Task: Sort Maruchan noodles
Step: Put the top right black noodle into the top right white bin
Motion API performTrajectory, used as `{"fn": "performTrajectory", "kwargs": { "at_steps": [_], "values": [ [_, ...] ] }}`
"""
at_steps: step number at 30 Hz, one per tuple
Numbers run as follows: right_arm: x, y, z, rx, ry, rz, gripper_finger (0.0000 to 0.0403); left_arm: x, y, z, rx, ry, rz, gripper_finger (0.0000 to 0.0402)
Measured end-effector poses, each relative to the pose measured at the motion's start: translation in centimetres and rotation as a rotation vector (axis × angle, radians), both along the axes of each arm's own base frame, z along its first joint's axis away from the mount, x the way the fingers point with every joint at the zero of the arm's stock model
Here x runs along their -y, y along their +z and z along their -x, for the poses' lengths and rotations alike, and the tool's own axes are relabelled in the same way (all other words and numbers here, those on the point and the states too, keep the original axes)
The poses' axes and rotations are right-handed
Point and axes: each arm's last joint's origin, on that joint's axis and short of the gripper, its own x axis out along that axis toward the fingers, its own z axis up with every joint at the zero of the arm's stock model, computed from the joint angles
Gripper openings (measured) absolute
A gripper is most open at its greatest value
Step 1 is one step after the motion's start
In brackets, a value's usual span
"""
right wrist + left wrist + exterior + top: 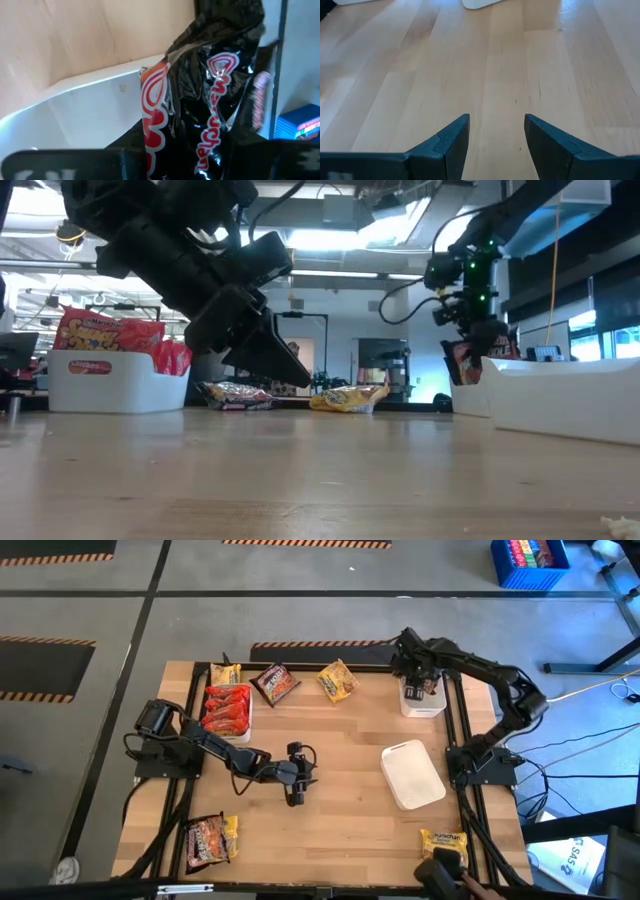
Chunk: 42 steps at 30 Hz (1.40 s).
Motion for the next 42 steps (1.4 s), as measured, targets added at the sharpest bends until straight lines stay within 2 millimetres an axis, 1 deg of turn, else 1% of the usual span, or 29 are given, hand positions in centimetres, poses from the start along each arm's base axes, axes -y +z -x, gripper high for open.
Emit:
{"fn": "performTrajectory", "kwargs": {
  "at_steps": [5, 9, 13, 17, 21, 24, 29, 32, 35, 42],
  "values": [
    [0.6, -1.4, -0.5, -0.040, 0.014, -0.017, 0.0112, 0.0, 0.0, 0.0, 0.004, -0.002, 0.001, 0.0184],
    [1.1, -2.2, -0.6, -0.051, 0.001, -0.021, 0.0112, 0.0, 0.0, 0.0, 0.004, -0.002, 0.001, 0.0184],
    [1.3, -2.5, -0.6, -0.053, -0.001, -0.029, 0.0113, 0.0, 0.0, 0.0, 0.003, -0.002, 0.001, 0.0184],
    [1.8, -2.5, -0.1, -0.041, -0.035, -0.026, 0.0113, 0.1, 0.0, 0.0, -0.002, -0.030, 0.001, 0.0184],
    [1.8, -2.5, -0.1, -0.042, -0.050, -0.013, 0.0115, 0.1, 0.0, 0.0, -0.002, -0.033, 0.002, 0.0184],
    [1.9, -2.5, -0.1, -0.041, -0.050, -0.005, 0.0134, 0.1, 0.0, 0.0, -0.001, -0.033, 0.001, 0.0184],
    [2.1, -2.4, -0.2, -0.048, -0.071, 0.030, 0.0186, 0.1, 0.0, 0.0, -0.003, -0.047, 0.011, 0.0184],
    [2.1, -2.4, -0.2, -0.051, -0.073, 0.033, 0.0207, 0.2, 0.1, -0.1, 0.000, -0.063, 0.024, 0.0184],
    [2.1, -2.4, -0.1, -0.055, -0.069, 0.030, 0.0214, 0.2, 0.1, -0.1, -0.001, -0.068, 0.027, 0.0184],
    [1.9, -2.4, -0.1, -0.080, -0.061, 0.028, 0.0215, 0.2, 0.0, -0.1, -0.001, -0.069, 0.028, 0.0184]
  ]
}}
